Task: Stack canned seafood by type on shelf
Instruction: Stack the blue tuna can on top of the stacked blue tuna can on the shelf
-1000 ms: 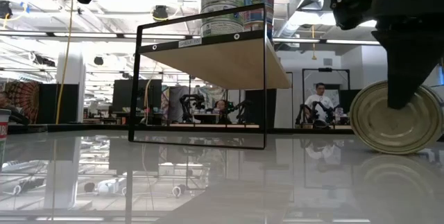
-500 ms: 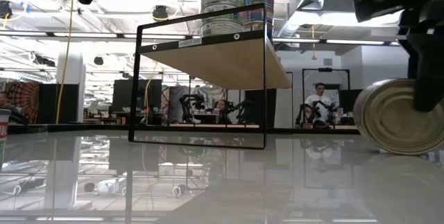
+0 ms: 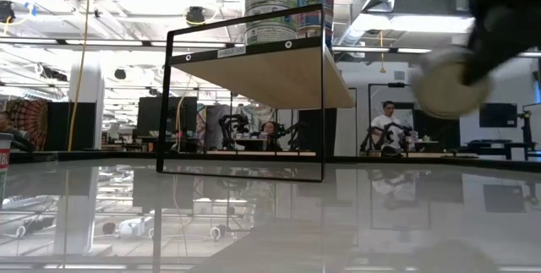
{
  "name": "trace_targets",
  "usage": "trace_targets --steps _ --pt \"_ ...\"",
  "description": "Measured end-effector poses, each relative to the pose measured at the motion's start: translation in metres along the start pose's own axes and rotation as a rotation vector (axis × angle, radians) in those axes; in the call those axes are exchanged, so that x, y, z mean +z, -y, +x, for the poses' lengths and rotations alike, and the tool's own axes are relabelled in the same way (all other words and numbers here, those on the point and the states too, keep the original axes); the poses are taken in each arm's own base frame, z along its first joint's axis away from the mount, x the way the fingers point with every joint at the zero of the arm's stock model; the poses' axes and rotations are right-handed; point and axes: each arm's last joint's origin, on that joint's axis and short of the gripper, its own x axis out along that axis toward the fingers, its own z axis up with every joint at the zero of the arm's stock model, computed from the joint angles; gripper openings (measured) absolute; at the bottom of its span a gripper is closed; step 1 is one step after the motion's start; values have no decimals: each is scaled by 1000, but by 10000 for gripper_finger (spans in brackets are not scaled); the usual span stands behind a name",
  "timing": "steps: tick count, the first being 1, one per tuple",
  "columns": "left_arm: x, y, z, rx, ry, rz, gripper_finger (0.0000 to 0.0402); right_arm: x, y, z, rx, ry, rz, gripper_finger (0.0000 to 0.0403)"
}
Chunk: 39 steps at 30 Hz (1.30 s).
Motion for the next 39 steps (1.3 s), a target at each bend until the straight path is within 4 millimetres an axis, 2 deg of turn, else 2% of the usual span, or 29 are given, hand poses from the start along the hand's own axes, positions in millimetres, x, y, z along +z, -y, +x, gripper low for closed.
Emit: trace_targets --steps 5,10,16,22,29,34,39 --pt "1 -15 -4 81 3 92 224 26 27 5 -50 109 -60 223" --pt "4 -31 -9 146 21 146 224 48 61 9 -96 153 -17 230" --pt "0 -49 -6 161 -2 69 224 66 108 6 -134 213 95 225" --pt "-2 -64 13 56 -71 -73 224 79 152 -6 -166 263 123 230" --pt "27 -68 26 -89 -64 -130 224 93 184 -27 -201 322 66 229" --pt "53 -66 20 -72 -15 -92 224 99 200 -44 -246 383 35 230" --pt "68 -66 14 8 27 -72 224 111 206 -54 -325 433 -54 230"
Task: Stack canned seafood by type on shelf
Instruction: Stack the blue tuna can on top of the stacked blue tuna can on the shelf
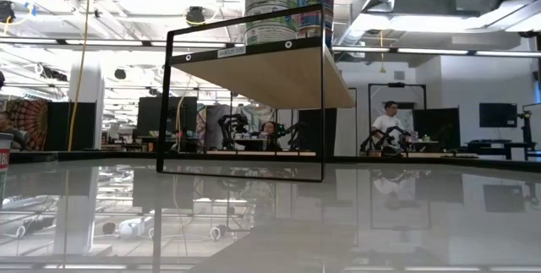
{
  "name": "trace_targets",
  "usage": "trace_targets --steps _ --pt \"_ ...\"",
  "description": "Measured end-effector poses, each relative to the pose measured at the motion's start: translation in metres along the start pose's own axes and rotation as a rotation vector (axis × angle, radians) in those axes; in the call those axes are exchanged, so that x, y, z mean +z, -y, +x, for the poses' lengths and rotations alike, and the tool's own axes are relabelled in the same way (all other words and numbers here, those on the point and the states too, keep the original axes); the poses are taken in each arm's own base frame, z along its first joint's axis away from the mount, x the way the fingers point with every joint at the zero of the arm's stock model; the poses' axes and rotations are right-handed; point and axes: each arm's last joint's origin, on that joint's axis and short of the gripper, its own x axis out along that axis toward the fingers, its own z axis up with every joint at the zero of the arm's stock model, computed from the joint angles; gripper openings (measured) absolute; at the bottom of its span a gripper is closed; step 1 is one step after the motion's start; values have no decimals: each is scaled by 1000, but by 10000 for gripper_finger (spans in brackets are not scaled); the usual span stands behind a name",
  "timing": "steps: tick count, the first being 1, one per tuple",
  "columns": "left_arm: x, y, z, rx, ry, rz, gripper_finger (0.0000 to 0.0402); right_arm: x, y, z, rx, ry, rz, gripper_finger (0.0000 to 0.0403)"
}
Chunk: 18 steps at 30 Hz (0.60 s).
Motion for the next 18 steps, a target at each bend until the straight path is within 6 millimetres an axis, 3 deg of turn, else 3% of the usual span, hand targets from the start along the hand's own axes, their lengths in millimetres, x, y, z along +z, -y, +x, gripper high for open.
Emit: trace_targets --steps 10,18 --pt "2 -1 0 49 6 -19 224 38 6 25 -94 25 -274 230" --pt "3 0 -3 53 3 -35 224 57 -11 62 -80 -4 -443 230"
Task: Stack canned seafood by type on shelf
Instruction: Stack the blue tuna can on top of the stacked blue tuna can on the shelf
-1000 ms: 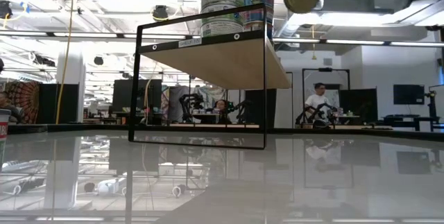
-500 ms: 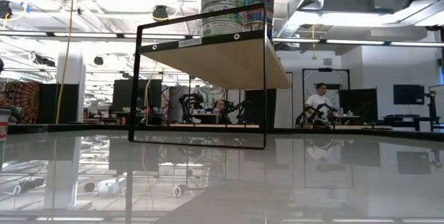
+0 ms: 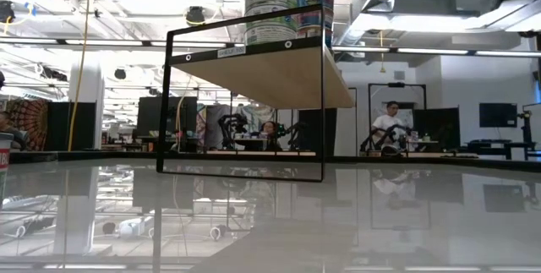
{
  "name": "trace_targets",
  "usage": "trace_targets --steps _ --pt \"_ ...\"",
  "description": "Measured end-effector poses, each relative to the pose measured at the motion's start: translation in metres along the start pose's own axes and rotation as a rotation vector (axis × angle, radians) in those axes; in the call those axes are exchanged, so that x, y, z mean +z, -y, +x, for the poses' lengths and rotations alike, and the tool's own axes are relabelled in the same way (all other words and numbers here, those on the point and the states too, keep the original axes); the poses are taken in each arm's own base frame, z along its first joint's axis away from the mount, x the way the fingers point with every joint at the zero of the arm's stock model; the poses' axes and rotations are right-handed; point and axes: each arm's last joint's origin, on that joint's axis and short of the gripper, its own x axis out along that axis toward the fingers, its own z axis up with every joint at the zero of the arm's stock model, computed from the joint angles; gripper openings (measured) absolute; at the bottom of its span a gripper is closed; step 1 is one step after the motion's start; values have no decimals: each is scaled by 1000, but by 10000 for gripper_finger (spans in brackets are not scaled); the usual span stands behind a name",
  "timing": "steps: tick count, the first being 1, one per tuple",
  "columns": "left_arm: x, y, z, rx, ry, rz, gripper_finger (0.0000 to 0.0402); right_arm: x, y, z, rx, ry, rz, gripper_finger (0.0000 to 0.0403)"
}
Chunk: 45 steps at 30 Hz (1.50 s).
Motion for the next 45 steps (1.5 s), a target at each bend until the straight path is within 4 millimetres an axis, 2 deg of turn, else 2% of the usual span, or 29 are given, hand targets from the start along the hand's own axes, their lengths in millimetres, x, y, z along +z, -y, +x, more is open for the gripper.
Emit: trace_targets --steps 5,12,19,34,45 --pt "0 2 -6 0 -8 -6 224 2 -6 18 3 -52 -43 230" --pt "2 6 -15 -1 1 -3 224 0 -6 29 31 -45 -41 230" --pt "0 8 -20 3 -24 -6 224 0 -6 29 42 -31 -38 243" --pt "-3 7 -20 18 -54 -28 224 1 -6 25 49 -9 -109 316" --pt "-3 7 -20 17 -55 -29 224 -8 2 23 71 24 -97 323"
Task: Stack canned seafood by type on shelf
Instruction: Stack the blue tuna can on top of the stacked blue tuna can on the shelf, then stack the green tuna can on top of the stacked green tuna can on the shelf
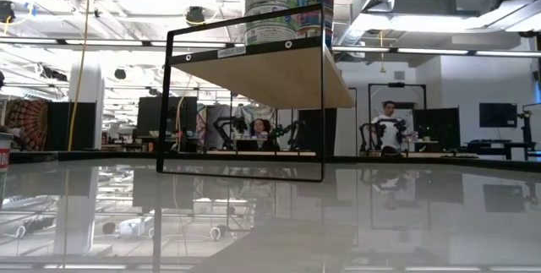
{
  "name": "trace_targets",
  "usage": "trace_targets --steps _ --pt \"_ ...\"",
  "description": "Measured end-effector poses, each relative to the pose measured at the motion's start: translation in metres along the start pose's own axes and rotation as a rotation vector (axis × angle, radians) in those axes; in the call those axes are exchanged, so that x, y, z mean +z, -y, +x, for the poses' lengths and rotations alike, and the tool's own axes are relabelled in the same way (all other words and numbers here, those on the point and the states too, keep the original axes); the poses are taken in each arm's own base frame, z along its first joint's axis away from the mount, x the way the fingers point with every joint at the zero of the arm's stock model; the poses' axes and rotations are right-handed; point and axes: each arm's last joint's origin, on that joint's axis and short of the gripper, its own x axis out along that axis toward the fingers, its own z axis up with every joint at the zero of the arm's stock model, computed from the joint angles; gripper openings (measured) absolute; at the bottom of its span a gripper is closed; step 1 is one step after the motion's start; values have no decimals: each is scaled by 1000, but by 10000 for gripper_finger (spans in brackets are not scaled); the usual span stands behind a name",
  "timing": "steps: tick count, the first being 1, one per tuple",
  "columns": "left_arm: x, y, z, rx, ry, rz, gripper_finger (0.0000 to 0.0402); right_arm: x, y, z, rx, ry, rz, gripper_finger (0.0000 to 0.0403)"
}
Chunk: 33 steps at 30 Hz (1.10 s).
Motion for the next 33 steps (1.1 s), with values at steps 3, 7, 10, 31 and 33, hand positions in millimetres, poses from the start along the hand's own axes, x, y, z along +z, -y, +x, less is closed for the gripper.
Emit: trace_targets --steps 3,7,10,31,33 --pt "0 0 0 -2 -2 -1 224 -2 0 0 10 3 -10 323" --pt "-1 0 0 -6 -8 -4 224 -2 -1 1 12 -4 -16 322" --pt "-1 0 0 -7 -9 -3 224 -1 -4 -4 17 4 -49 322" --pt "-1 1 -1 -11 -30 -1 224 1 1 -31 6 45 1 305" --pt "-3 2 -3 -30 -45 17 224 0 0 -40 16 71 33 305"
